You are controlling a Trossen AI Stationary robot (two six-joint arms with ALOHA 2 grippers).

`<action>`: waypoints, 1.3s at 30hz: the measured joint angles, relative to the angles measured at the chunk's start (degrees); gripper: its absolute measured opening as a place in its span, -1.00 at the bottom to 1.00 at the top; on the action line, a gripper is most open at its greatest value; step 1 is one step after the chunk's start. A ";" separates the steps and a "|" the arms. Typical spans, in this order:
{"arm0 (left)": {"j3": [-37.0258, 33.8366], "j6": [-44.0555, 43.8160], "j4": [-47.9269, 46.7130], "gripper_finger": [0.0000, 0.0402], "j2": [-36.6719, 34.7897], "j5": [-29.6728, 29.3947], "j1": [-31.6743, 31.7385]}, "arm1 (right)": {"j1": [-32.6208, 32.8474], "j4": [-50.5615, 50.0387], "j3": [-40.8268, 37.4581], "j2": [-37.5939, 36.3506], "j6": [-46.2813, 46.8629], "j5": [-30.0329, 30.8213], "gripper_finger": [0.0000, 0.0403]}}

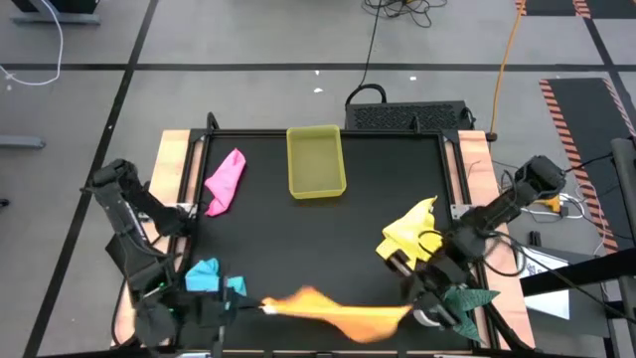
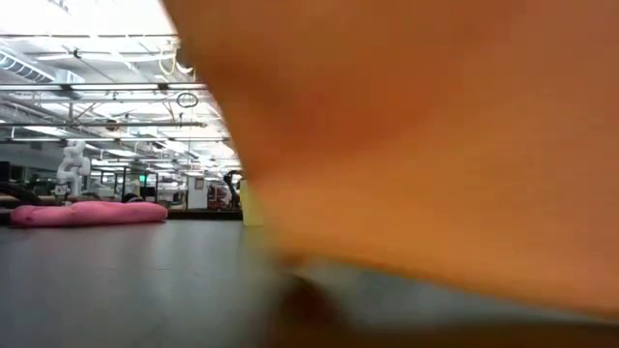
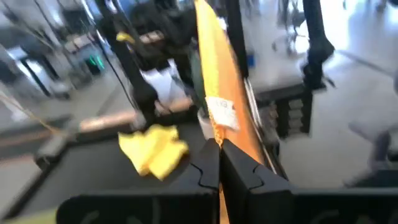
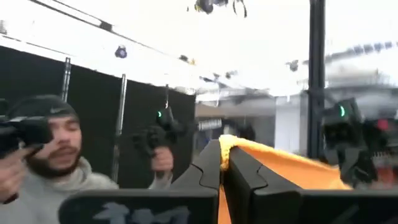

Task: Fold microfiber towels
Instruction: Fold the orange towel

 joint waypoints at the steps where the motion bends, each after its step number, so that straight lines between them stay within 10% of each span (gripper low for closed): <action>1: 0.02 2.40 1.07 -0.98 0.00 -2.77 -0.26 | 0.67 -0.86 0.79 0.00 -2.47 2.55 -1.00; 5: 0.02 3.65 -2.78 -0.99 0.00 -15.81 1.56 | 0.52 -6.70 1.99 -0.70 -13.82 23.48 -1.00; 9: -0.41 -5.48 -14.46 -0.98 0.02 -16.51 7.27 | -3.40 -13.60 0.47 -0.50 -20.70 46.50 -1.00; 15: -6.77 -21.40 -26.21 -0.98 0.02 -8.59 16.84 | -12.38 -19.79 -5.58 -0.49 -12.29 51.39 -1.00; 23: -13.62 -25.62 -26.42 -0.98 0.09 -3.78 21.67 | -20.84 -17.91 -12.96 -0.39 -1.44 39.69 -1.00; 33: -7.69 -10.63 -2.93 -0.99 0.09 9.89 12.26 | -13.66 7.39 -13.14 -0.55 2.19 -3.52 -1.00; 39: -4.03 5.36 16.09 -0.98 -0.01 10.56 5.91 | -5.53 19.85 -8.09 -0.58 8.66 -0.93 -1.00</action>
